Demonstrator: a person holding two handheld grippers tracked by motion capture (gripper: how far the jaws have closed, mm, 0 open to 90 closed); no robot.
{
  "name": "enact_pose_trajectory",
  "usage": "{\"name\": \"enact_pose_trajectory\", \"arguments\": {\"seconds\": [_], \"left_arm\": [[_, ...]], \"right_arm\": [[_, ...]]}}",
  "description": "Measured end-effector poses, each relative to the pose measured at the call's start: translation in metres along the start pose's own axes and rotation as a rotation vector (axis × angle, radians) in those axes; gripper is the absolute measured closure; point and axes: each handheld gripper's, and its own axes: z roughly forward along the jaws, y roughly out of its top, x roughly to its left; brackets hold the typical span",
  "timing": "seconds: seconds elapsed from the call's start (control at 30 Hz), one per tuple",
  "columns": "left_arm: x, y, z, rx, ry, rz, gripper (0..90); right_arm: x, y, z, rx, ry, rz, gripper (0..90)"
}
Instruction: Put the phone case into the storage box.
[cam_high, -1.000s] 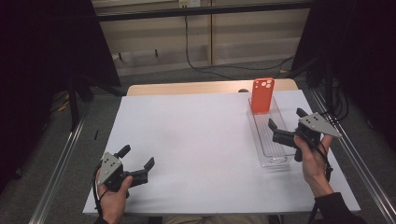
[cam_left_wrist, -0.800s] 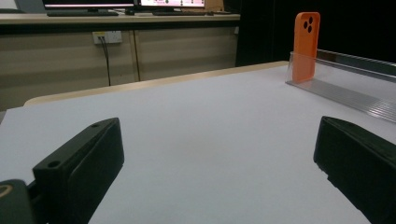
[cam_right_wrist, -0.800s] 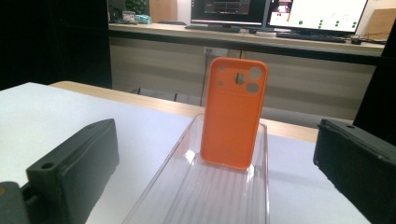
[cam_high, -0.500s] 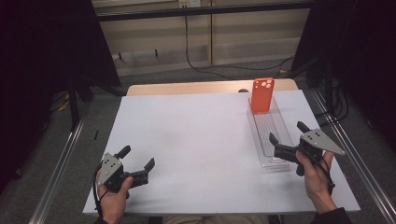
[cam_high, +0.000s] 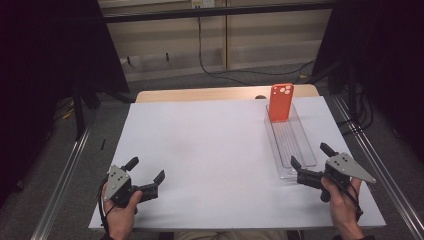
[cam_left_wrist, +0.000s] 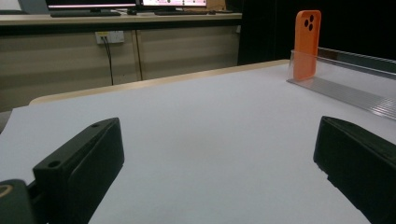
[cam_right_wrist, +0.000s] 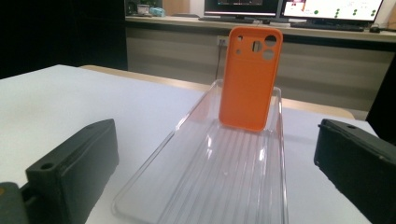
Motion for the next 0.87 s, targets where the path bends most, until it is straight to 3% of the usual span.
{"name": "enact_pose_trajectory", "arguments": {"seconds": [0.17, 0.37, 0.5, 0.77, 0.87], "left_arm": [[-0.001, 0.000, -0.001, 0.003, 0.003, 0.001, 1.8], [-0.002, -0.002, -0.004, 0.005, 0.012, -0.025, 1.8], [-0.002, -0.004, -0.007, 0.010, 0.029, -0.029, 1.8], [0.000, -0.005, -0.004, 0.021, 0.033, -0.037, 1.8], [0.001, -0.005, -0.003, 0.016, 0.023, -0.046, 1.7]], "right_arm": [[0.002, -0.008, -0.008, 0.006, -0.002, -0.004, 0.0], [0.006, -0.011, -0.018, -0.010, -0.014, -0.021, 0.0], [0.009, -0.015, -0.023, -0.008, -0.031, -0.006, 0.0], [0.008, -0.019, -0.020, 0.013, -0.031, 0.007, 0.0], [0.006, -0.018, -0.020, -0.006, -0.031, 0.010, 0.0]]}}
